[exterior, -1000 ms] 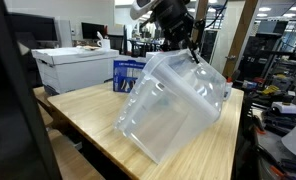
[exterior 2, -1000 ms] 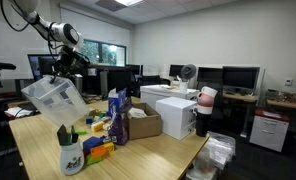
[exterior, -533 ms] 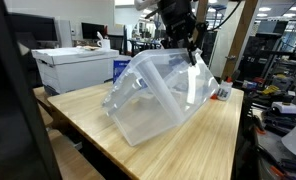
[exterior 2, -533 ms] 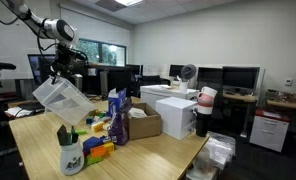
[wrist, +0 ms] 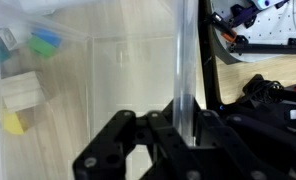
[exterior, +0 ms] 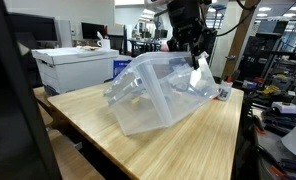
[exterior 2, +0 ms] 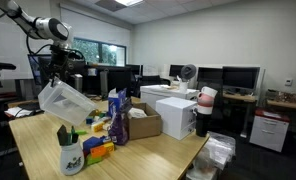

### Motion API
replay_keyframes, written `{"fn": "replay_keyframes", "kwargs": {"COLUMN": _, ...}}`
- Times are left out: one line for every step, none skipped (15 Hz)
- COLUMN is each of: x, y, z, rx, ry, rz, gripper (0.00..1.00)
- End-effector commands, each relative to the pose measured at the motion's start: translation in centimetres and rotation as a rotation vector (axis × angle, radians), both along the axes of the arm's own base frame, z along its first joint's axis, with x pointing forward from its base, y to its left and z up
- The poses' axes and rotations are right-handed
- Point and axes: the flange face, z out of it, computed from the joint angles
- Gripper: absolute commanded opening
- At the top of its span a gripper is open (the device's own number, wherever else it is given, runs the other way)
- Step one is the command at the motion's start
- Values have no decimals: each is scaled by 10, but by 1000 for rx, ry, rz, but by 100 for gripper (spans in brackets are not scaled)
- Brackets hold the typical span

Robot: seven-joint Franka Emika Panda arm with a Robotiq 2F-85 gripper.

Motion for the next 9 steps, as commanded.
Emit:
{"fn": "replay_keyframes", "kwargs": {"x": -25, "y": -10, "z": -4, "rx": -31, "ry": -102, "rz": -6, "gripper": 4}}
{"fn": "replay_keyframes", "kwargs": {"x": -29, "y": -11, "z": -5, "rx": -40, "ry": -119, "rz": 17, "gripper": 4}}
{"fn": "replay_keyframes", "kwargs": {"x": -33, "y": -11, "z": -7, "rx": -47, "ry": -136, "rz": 26, "gripper": 4}}
{"fn": "replay_keyframes", "kwargs": {"x": -37, "y": -11, "z": -8, "rx": -54, "ry": -154, "rz": 44, "gripper": 4}}
{"fn": "replay_keyframes", "kwargs": {"x": -41, "y": -11, "z": -10, "rx": -61, "ry": -166, "rz": 54, "gripper": 4}}
{"fn": "replay_keyframes", "kwargs": {"x": -45, "y": -10, "z": -12, "rx": -60, "ry": -183, "rz": 61, "gripper": 3}}
{"fn": "replay_keyframes", "kwargs": {"x": -51, "y": -9, "z": -15, "rx": -66, "ry": -192, "rz": 77, "gripper": 3}}
{"fn": "replay_keyframes", "kwargs": {"x": -55, "y": -8, "z": -17, "rx": -70, "ry": -202, "rz": 83, "gripper": 3}}
{"fn": "replay_keyframes", "kwargs": {"x": -60, "y": -8, "z": -19, "rx": -75, "ry": -210, "rz": 95, "gripper": 4}}
